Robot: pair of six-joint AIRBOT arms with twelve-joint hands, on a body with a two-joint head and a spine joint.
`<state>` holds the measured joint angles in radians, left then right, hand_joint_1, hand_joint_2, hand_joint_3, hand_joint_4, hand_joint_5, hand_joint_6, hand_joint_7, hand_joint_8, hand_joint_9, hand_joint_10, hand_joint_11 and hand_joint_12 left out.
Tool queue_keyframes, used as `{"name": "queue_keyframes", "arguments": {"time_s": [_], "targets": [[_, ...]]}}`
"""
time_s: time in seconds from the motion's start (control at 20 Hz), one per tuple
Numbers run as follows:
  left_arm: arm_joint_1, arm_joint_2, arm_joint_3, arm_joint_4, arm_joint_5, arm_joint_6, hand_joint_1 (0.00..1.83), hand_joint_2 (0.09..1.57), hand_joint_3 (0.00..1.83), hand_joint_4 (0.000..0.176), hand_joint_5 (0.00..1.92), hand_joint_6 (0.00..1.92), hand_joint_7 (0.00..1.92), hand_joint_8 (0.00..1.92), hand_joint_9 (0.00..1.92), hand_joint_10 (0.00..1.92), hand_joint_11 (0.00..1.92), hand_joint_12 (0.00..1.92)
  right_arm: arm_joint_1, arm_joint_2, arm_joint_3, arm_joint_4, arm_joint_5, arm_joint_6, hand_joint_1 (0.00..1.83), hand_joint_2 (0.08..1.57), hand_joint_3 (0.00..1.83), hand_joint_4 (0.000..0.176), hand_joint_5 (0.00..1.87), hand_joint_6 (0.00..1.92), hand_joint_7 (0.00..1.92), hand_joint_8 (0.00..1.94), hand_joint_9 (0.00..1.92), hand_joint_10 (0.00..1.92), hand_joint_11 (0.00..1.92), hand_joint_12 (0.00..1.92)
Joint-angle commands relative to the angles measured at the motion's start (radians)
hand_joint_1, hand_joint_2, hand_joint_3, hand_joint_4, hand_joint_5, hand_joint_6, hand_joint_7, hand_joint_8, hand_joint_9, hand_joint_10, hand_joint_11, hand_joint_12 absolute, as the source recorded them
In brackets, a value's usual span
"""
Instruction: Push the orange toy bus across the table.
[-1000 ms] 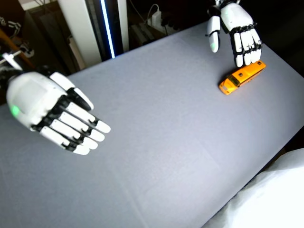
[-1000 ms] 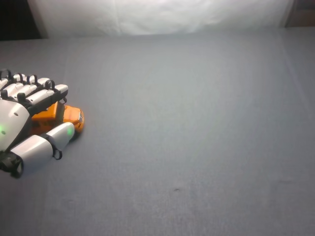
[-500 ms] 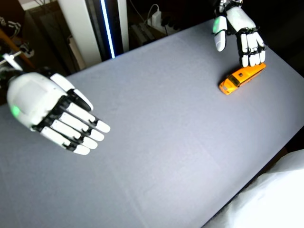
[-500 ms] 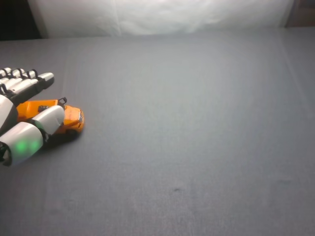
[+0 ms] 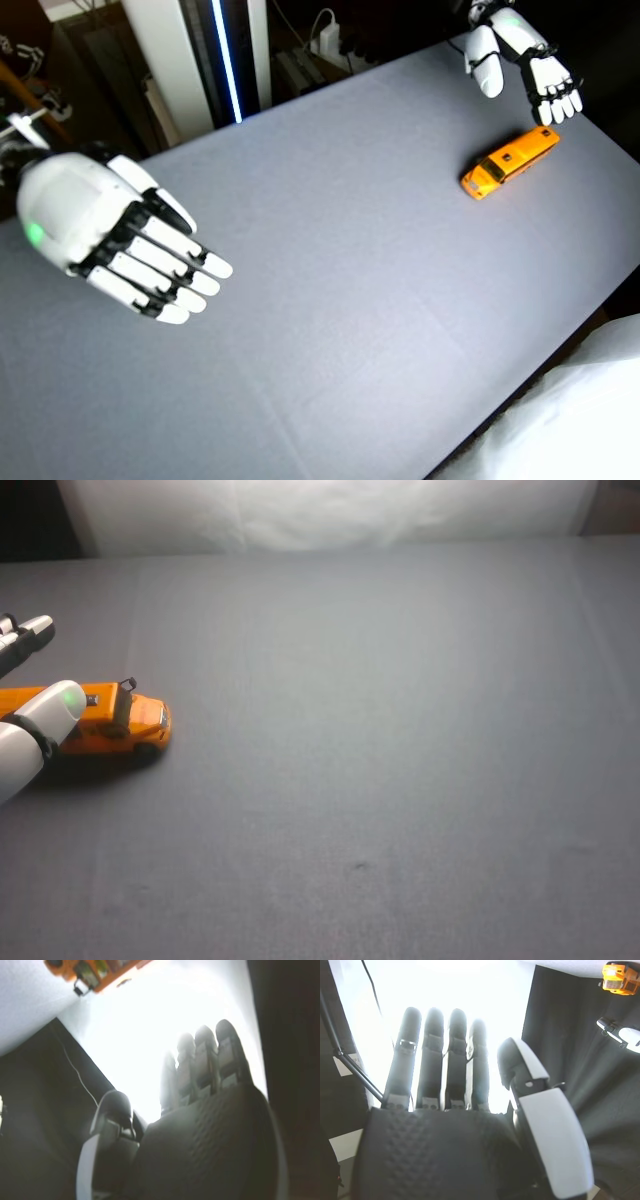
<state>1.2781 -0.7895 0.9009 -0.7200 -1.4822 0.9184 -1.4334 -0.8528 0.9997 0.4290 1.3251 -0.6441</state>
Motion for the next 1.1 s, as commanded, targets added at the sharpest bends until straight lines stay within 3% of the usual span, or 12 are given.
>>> {"name": "queue_keyframes", "arguments": {"time_s": [0.0,0.3,0.35,0.4,0.5,0.55,0.6,0.75,0.85,0.95,1.0,1.05], "targets": [[-0.005,-0.001,0.005,0.020,-0.128,-0.003,0.00,1.32,0.00,0.108,0.33,0.00,0.27,0.00,0.21,0.00,0.00,0.27,-0.001,0.000,0.006,0.013,0.120,0.010,0.77,1.48,0.00,0.000,0.62,0.00,0.63,0.00,0.55,0.01,0.19,0.79],[0.008,0.005,0.026,-0.046,-0.084,-0.003,0.01,1.30,0.00,0.121,0.35,0.00,0.29,0.00,0.24,0.00,0.00,0.48,-0.002,-0.003,0.006,0.013,0.120,0.013,0.75,1.48,0.00,0.000,0.64,0.00,0.66,0.00,0.59,0.00,0.22,0.82],[0.010,0.006,0.033,-0.054,-0.062,-0.003,0.00,1.30,0.00,0.146,0.34,0.00,0.29,0.00,0.24,0.00,0.00,0.50,-0.002,-0.003,0.006,0.013,0.120,0.013,0.76,1.48,0.00,0.000,0.64,0.00,0.65,0.00,0.58,0.00,0.22,0.81],[0.010,0.007,0.038,-0.056,-0.046,-0.003,0.00,1.30,0.00,0.145,0.35,0.00,0.29,0.00,0.24,0.00,0.00,0.50,-0.002,-0.003,0.006,0.013,0.119,0.014,0.76,1.48,0.00,0.000,0.64,0.00,0.65,0.00,0.58,0.00,0.22,0.81],[0.010,0.007,0.059,-0.047,0.022,-0.003,0.00,1.38,0.00,0.103,0.36,0.00,0.31,0.00,0.27,0.00,0.05,0.43,-0.002,-0.003,0.007,0.013,0.117,0.014,0.79,1.48,0.00,0.000,0.64,0.00,0.65,0.00,0.58,0.01,0.22,0.81],[0.010,0.008,0.065,-0.040,0.046,-0.002,0.00,1.34,0.00,0.112,0.36,0.00,0.31,0.00,0.26,0.00,0.03,0.37,-0.002,-0.004,0.007,0.013,0.117,0.014,0.76,1.48,0.00,0.000,0.64,0.00,0.65,0.00,0.58,0.00,0.22,0.82],[0.010,0.009,0.071,-0.031,0.073,-0.002,0.00,1.32,0.00,0.099,0.37,0.00,0.31,0.00,0.25,0.00,0.02,0.34,-0.002,-0.005,0.008,0.013,0.116,0.014,0.75,1.48,0.00,0.000,0.64,0.00,0.65,0.00,0.58,0.00,0.22,0.82],[0.010,0.019,0.074,-0.025,0.114,0.014,0.00,1.29,0.00,0.106,0.40,0.00,0.32,0.00,0.24,0.00,0.14,0.14,-0.001,-0.006,0.007,0.013,0.114,0.014,0.81,1.47,0.00,0.000,0.65,0.00,0.66,0.00,0.59,0.00,0.22,0.83],[0.010,0.024,0.074,-0.025,0.136,0.030,0.00,1.33,0.01,0.090,0.39,0.00,0.31,0.00,0.24,0.00,0.14,0.12,-0.002,-0.007,0.007,0.013,0.112,0.016,0.84,1.47,0.00,0.000,0.65,0.00,0.67,0.00,0.61,0.00,0.21,0.93],[0.010,0.026,0.075,-0.024,0.147,0.035,0.00,1.36,0.00,0.108,0.40,0.00,0.31,0.00,0.24,0.00,0.17,0.09,-0.002,-0.008,0.007,0.013,0.111,0.017,0.84,1.47,0.00,0.000,0.65,0.00,0.71,0.00,0.66,0.01,0.20,1.05],[0.010,0.026,0.076,-0.023,0.150,0.035,0.00,1.35,0.00,0.103,0.39,0.00,0.31,0.00,0.25,0.00,0.19,0.09,-0.002,-0.009,0.008,0.013,0.111,0.017,0.85,1.46,0.00,0.000,0.66,0.00,0.74,0.01,0.72,0.02,0.23,1.18],[0.010,0.026,0.077,-0.021,0.152,0.035,0.00,1.35,0.00,0.109,0.39,0.00,0.32,0.00,0.26,0.01,0.20,0.09,-0.002,-0.009,0.008,0.013,0.111,0.017,0.80,1.47,0.00,0.000,0.66,0.00,0.71,0.00,0.66,0.00,0.20,1.08]]}}
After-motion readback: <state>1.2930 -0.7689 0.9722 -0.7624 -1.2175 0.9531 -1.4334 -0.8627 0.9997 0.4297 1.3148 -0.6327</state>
